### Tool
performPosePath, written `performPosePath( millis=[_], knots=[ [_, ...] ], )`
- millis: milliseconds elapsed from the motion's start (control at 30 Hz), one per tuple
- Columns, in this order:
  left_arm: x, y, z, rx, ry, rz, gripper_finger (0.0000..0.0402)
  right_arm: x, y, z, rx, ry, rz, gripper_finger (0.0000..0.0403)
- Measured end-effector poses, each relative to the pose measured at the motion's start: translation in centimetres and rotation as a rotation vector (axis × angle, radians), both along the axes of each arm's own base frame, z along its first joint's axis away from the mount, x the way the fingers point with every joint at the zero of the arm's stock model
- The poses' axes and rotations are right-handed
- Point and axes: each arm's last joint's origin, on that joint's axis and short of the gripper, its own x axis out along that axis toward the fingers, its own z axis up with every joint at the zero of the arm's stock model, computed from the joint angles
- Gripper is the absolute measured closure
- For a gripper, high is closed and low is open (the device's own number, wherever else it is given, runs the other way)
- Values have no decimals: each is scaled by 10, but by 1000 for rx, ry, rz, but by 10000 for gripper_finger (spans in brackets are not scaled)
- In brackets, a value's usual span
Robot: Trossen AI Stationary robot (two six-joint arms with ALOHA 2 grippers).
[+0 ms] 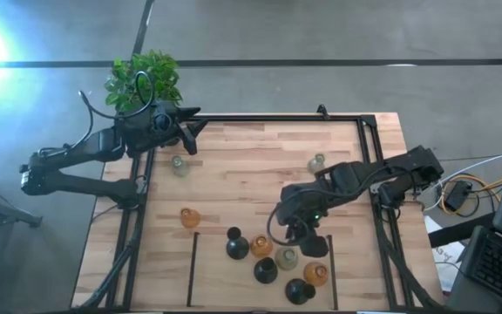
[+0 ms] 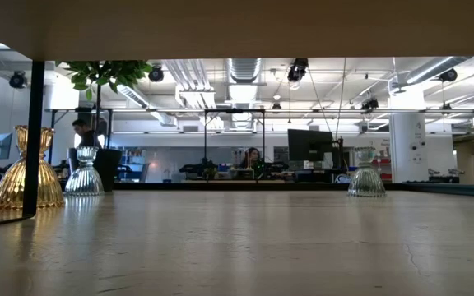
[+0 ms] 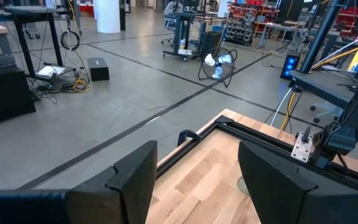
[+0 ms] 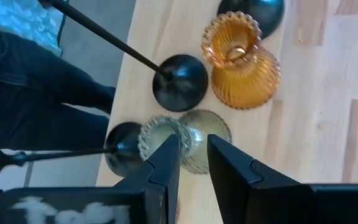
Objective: Pick & Place candle stick holders
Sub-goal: Put the right transparent glass candle holder on the shelf
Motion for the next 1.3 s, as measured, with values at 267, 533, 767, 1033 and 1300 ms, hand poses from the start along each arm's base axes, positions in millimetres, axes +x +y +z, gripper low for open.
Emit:
performPosePath(
  millis=[267,533,767,1033,1300],
  knots=[
    [0,0,0,5,3,-1,172,15,8,-14,28,13,34,332],
    [-1,0,1,6,-1,0,172,20,9,-16,18,-6,27,335],
    [-1,0,1,6,-1,0,172,26,11,-25,0,13,31,335],
    [-2,0,1,7,-2,0,172,26,11,-28,5,36,33,337],
    [-3,-1,1,8,-5,0,172,24,12,-27,34,62,34,334]
  ],
)
